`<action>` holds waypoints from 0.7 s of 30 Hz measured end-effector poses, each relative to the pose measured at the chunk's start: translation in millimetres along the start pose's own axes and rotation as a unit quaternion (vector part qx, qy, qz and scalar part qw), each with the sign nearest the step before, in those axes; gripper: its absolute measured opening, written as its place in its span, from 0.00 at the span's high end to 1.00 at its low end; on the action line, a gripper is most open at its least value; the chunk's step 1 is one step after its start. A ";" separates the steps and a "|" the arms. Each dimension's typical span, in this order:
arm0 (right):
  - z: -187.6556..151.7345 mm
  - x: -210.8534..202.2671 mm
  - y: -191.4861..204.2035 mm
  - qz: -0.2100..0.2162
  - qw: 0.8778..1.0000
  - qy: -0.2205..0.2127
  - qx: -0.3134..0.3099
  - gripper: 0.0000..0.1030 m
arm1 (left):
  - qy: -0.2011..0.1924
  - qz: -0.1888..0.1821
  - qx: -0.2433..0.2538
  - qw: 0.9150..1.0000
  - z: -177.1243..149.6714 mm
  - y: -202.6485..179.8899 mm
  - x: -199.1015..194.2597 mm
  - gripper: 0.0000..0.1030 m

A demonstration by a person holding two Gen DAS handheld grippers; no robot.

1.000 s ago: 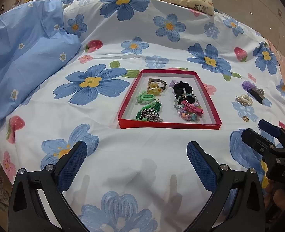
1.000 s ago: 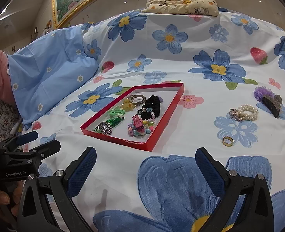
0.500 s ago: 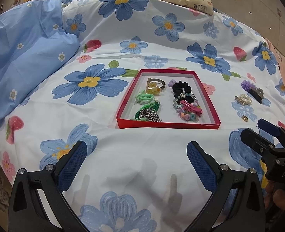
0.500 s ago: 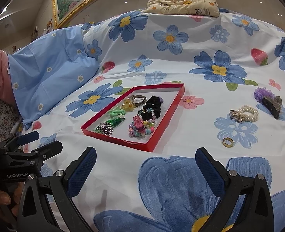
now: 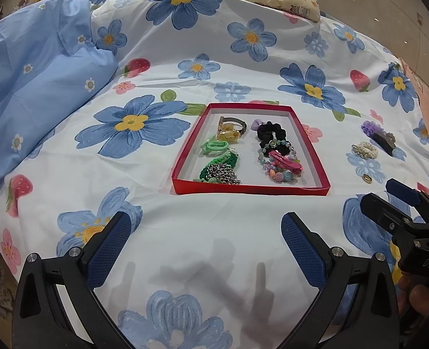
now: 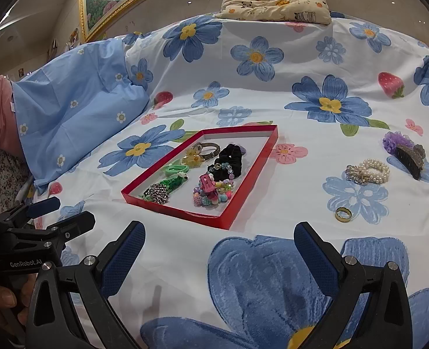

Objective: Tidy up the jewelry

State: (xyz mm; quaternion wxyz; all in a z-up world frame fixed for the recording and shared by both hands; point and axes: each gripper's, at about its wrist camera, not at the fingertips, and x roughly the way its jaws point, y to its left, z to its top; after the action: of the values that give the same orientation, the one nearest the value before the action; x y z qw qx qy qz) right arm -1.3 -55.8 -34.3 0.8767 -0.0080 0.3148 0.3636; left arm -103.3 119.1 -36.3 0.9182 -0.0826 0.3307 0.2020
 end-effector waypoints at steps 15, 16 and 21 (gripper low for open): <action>5.9 1.7 -3.3 -0.001 1.000 -0.001 0.002 0.00 | 0.005 -0.006 -0.002 1.000 2.7 -5.1 3.7 0.00; 6.3 2.1 -3.3 -0.001 1.000 0.000 0.002 0.00 | 0.006 -0.008 -0.003 1.000 3.0 -5.9 4.3 0.00; 8.4 3.6 -6.0 -0.005 1.000 0.002 0.002 0.00 | 0.011 -0.010 -0.012 1.000 8.7 -5.7 9.2 0.00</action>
State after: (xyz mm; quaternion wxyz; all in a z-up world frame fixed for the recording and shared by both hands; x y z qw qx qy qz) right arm 9.1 -55.9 -30.8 0.8777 -0.0084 0.3178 0.3587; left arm -89.4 119.3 -35.4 0.9156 -0.0987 0.3371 0.1955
